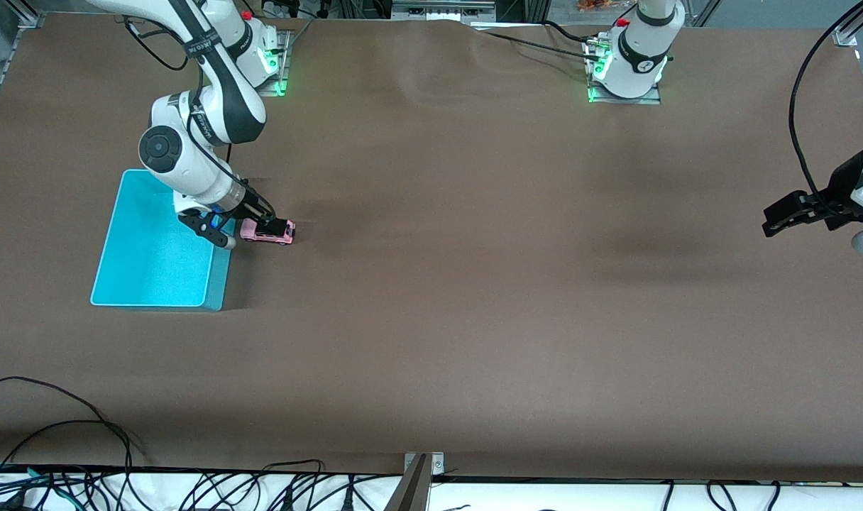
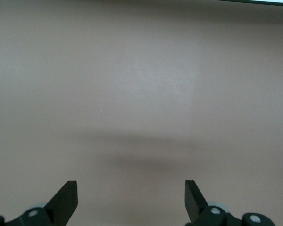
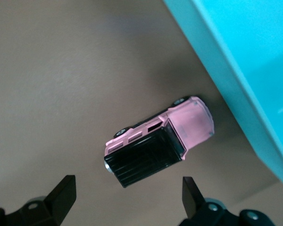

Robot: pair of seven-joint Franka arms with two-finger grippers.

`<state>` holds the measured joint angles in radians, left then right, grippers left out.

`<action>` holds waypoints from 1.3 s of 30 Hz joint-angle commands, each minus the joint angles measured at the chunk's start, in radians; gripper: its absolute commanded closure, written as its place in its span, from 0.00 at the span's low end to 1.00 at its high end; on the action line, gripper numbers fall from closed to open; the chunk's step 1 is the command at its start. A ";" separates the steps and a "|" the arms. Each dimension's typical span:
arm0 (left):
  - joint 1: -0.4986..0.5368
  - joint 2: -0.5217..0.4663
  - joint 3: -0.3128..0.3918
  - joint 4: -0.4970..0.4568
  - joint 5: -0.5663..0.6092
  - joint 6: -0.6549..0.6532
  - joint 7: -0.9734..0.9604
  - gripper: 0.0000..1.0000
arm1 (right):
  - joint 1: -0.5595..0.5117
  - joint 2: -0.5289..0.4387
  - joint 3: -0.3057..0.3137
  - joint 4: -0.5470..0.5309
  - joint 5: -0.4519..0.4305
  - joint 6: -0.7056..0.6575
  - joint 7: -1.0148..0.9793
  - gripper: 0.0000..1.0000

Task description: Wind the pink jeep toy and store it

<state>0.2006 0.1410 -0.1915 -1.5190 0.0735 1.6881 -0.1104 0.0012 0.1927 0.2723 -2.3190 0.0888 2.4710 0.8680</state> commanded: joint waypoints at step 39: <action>-0.001 -0.020 -0.008 -0.021 0.019 -0.001 0.002 0.00 | -0.003 0.142 0.002 -0.011 -0.049 0.172 0.440 0.00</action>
<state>0.2000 0.1410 -0.1965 -1.5201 0.0735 1.6881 -0.1104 0.0012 0.3287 0.2721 -2.3279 0.0618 2.6224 1.2845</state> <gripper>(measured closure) 0.000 0.000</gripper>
